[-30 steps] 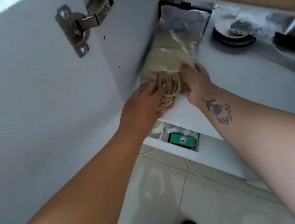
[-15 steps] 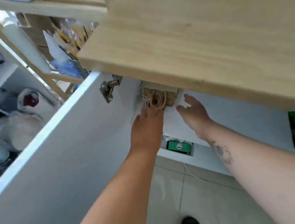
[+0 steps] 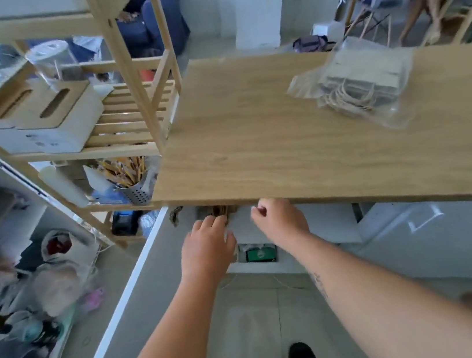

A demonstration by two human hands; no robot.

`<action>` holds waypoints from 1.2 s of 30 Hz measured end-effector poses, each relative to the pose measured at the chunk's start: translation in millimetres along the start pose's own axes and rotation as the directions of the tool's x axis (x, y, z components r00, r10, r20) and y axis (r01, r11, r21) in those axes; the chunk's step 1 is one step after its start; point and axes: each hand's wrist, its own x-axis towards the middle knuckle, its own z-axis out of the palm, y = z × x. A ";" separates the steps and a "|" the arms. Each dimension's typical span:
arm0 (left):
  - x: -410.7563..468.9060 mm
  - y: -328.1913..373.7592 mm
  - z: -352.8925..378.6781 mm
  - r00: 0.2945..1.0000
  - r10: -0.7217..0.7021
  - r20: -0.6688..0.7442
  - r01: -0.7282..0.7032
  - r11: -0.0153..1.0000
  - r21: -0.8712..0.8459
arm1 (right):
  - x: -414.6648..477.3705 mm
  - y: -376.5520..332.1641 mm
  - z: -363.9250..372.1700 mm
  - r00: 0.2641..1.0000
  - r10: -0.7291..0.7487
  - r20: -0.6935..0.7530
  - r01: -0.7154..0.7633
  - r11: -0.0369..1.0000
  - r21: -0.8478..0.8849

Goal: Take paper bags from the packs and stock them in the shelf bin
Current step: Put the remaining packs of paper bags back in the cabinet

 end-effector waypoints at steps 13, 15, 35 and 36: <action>131.5 130.4 -45.5 0.996 0.086 -0.013 -0.087 0.978 -0.189 | 68.4 99.3 -169.8 0.895 0.242 -0.374 -0.192 0.967 0.168; 165.1 153.7 -40.3 0.995 0.095 -0.006 -0.094 0.968 -0.233 | 91.6 124.5 -188.9 0.867 0.286 -0.407 -0.215 0.953 0.213; 453.7 324.2 45.9 0.923 -0.024 0.385 0.163 0.929 -0.333 | 307.9 265.7 -243.8 0.730 0.640 -0.239 -0.339 0.643 0.687; 455.0 326.5 48.0 0.928 -0.035 0.371 0.165 0.931 -0.326 | 309.3 265.6 -243.1 0.738 0.633 -0.232 -0.319 0.630 0.708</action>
